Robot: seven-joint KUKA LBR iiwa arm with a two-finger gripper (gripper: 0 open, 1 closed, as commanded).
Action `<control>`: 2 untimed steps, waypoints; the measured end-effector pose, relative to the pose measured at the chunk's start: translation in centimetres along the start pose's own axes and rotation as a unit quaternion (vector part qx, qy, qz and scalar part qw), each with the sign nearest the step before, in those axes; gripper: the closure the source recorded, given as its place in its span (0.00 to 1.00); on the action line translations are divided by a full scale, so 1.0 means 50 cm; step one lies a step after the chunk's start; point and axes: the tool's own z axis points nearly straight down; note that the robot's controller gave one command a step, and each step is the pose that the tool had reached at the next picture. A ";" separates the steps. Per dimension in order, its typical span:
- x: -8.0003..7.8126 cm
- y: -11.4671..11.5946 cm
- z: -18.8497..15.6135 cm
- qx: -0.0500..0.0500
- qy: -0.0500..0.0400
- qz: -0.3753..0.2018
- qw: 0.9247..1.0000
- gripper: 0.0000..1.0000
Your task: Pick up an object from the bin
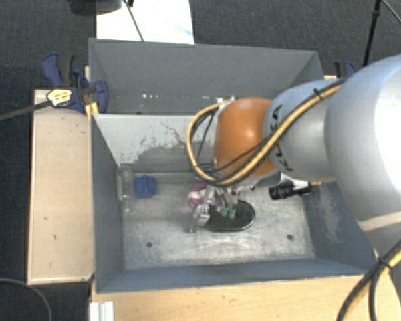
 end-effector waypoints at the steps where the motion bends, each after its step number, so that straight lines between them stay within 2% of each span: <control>1: 0.002 0.010 -0.002 -0.002 0.000 -0.002 1.000 1.00; 2: 0.014 0.020 -0.230 -0.002 -0.004 -0.013 1.000 1.00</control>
Offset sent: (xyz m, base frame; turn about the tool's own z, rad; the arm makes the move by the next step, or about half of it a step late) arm 0.0000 0.0000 0.0000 0.0000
